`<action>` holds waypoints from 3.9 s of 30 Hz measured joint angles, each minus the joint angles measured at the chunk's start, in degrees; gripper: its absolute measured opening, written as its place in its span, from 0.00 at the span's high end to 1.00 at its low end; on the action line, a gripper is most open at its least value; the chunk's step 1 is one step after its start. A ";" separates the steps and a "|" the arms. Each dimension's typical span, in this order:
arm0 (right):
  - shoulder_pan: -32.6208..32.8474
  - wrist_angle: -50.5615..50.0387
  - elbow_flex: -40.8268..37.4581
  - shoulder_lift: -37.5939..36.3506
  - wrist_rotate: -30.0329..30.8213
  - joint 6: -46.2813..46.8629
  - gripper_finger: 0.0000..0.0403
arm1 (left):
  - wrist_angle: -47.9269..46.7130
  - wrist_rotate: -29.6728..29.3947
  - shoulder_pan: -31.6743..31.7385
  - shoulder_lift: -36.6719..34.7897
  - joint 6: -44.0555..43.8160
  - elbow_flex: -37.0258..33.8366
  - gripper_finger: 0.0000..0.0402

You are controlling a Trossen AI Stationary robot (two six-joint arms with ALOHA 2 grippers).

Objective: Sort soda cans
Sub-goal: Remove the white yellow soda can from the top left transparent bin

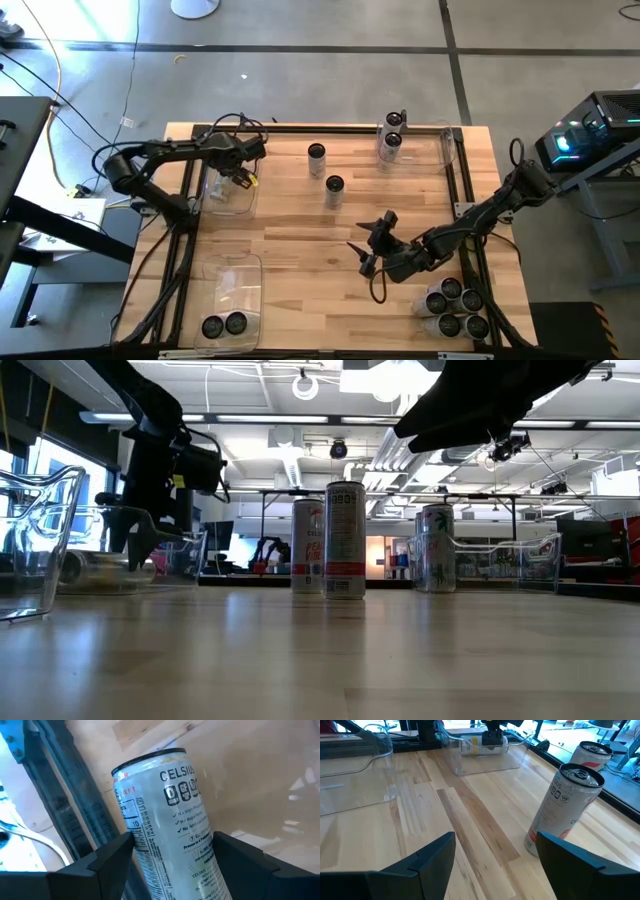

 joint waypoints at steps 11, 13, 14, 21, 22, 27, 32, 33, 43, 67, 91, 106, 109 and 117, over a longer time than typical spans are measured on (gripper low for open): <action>0.00 0.00 0.00 0.00 0.00 0.01 0.33 | 4.13 0.48 2.83 0.87 3.61 -0.07 0.34; 0.00 0.00 0.00 0.00 0.00 0.01 0.33 | 4.34 0.86 3.57 0.87 3.97 -0.09 0.33; 0.00 0.00 0.00 0.00 0.01 0.01 0.33 | 4.45 1.04 3.75 0.89 3.97 -0.11 0.32; 0.00 0.00 0.00 0.00 0.02 -0.01 0.33 | 5.45 0.14 3.45 1.08 3.95 -0.26 0.27; 0.00 0.02 0.00 0.00 0.02 -0.01 0.33 | 5.30 0.03 3.12 0.83 3.95 -0.31 0.28; 0.00 0.00 0.00 0.00 0.02 -0.01 0.33 | 4.84 3.19 1.16 -1.51 4.38 -0.44 0.32; 0.00 0.00 0.00 0.00 0.02 0.05 0.33 | 5.35 4.91 0.19 -3.52 4.22 -0.55 0.31; 0.00 0.00 0.00 0.00 0.02 0.01 0.33 | 6.06 4.83 0.04 -3.57 4.54 -0.55 0.30; 0.00 0.00 0.00 0.00 0.04 0.01 0.33 | 14.18 5.13 0.88 2.03 7.73 -2.87 0.25; 0.00 4.19 0.00 0.00 0.14 -2.80 0.33 | 9.64 6.77 -13.01 -31.67 9.03 4.98 0.41; -7.69 32.76 0.00 0.27 -26.99 -27.47 0.33 | 89.36 10.09 -59.41 -8.24 27.93 -10.60 0.41; -16.65 52.15 0.74 9.66 -56.03 -37.68 0.33 | 90.21 19.43 -57.63 -7.72 25.95 -10.60 0.37; -16.71 51.31 3.51 11.51 -59.51 -38.04 0.33 | 90.13 19.60 -57.57 -7.73 25.69 -10.60 0.37; -16.65 35.93 14.05 14.51 -61.31 -40.26 0.31 | 88.41 20.93 -57.77 -7.74 25.01 -10.62 0.37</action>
